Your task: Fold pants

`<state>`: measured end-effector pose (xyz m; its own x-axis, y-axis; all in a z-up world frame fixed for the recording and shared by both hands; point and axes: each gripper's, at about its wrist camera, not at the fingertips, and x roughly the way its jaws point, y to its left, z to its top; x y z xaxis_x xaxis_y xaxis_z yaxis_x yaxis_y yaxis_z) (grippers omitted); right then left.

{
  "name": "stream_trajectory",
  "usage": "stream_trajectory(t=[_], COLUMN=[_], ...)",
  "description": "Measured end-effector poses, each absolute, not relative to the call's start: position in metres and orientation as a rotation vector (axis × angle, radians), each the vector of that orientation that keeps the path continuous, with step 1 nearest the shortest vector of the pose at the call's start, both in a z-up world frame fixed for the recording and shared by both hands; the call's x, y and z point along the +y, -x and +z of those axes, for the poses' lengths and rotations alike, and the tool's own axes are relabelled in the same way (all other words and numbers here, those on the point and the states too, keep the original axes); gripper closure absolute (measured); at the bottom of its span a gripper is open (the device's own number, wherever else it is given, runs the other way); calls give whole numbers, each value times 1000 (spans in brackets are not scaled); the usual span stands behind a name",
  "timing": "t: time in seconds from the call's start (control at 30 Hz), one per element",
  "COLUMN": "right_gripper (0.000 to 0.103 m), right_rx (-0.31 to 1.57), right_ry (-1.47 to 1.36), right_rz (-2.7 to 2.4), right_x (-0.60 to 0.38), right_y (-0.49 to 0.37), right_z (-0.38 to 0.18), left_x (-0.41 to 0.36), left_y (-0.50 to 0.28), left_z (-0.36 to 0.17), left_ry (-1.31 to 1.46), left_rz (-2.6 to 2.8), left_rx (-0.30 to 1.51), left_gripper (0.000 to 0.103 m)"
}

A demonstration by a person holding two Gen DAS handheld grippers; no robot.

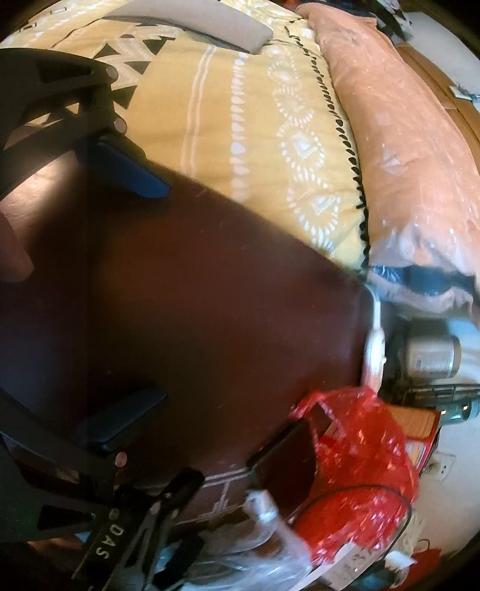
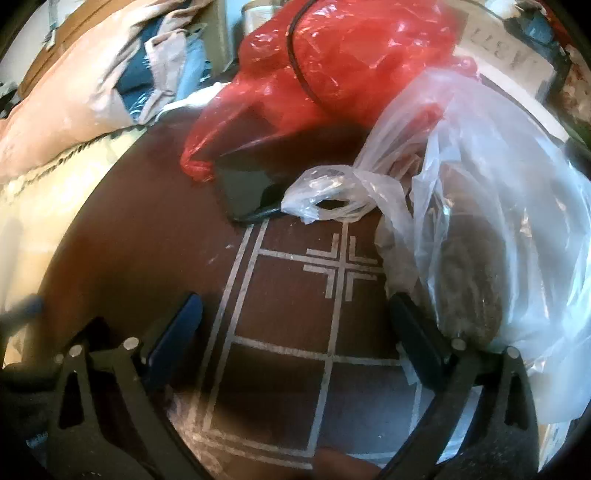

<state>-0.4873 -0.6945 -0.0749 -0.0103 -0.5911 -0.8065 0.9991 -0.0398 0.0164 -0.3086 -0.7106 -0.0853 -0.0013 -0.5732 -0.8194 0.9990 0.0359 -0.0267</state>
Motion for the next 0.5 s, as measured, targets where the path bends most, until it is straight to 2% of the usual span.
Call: stream_trajectory(t=[0.17, 0.5], right_gripper=[4, 0], right_rx=[681, 679], right_ry=[-795, -809], right_rz=[-1552, -1559], right_x=[-701, -704], right_y=[488, 486], right_z=[-75, -76], left_x=[-722, -726], left_y=[308, 300], left_z=[-87, -88], left_ry=[-699, -680], left_rz=[-1386, -1344], left_rx=[784, 793], left_gripper=[0, 0])
